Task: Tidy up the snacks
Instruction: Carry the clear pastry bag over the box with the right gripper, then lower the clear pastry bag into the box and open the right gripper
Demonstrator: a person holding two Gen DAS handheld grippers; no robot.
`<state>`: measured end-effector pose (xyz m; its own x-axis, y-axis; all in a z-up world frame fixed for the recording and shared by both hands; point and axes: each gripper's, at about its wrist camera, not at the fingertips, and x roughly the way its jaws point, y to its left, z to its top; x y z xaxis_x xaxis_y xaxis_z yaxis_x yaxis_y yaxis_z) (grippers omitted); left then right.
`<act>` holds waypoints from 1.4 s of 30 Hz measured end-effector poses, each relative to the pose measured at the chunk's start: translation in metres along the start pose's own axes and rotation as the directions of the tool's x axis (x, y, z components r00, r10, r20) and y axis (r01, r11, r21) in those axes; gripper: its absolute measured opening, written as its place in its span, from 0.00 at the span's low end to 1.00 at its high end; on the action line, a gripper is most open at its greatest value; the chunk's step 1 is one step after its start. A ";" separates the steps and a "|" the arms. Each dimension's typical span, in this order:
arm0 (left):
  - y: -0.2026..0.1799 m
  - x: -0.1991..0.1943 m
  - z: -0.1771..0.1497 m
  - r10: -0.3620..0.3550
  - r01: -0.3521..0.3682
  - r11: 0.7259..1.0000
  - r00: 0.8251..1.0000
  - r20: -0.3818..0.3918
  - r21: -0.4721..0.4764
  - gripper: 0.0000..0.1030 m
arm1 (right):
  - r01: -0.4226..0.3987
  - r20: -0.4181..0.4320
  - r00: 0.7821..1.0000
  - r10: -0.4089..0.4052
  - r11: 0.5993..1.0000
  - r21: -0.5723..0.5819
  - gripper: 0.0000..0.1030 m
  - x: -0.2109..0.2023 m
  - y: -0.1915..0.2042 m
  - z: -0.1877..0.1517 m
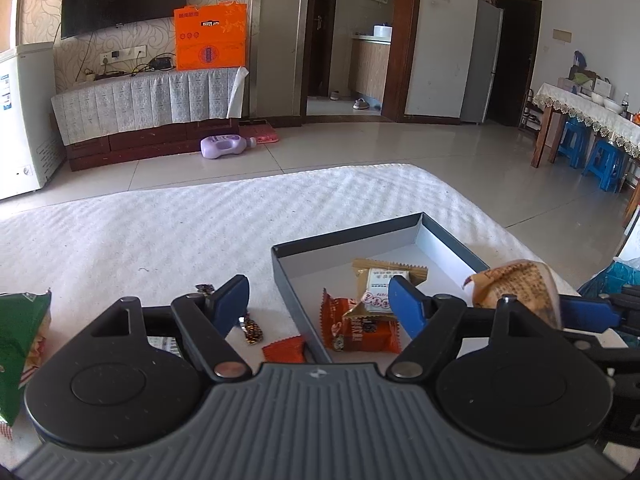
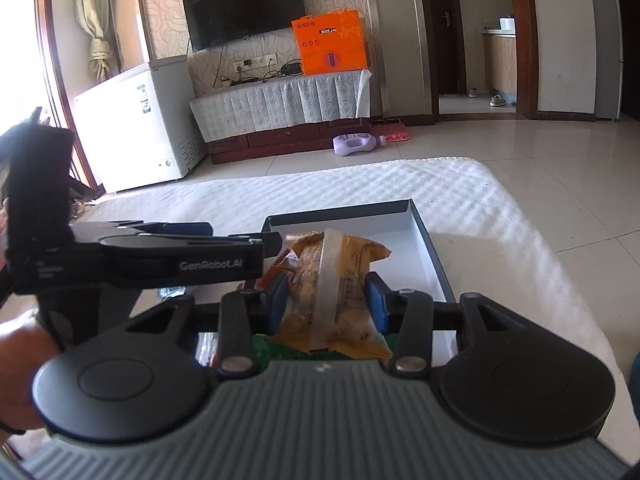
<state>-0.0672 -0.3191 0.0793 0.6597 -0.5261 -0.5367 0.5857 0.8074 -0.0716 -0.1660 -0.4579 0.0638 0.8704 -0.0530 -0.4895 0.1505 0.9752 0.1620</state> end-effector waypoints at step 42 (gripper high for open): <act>0.081 -0.019 -0.007 0.117 -0.118 0.991 0.993 -0.007 -0.060 0.80 | 0.047 -0.083 0.995 -0.051 0.998 -0.049 0.44 0.031 0.008 -0.002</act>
<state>-0.0356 -0.2418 0.0783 0.7207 -0.4260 -0.5469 0.4749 0.8781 -0.0582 -0.1381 -0.4510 0.0484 0.8194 -0.0848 -0.5669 0.1685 0.9809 0.0969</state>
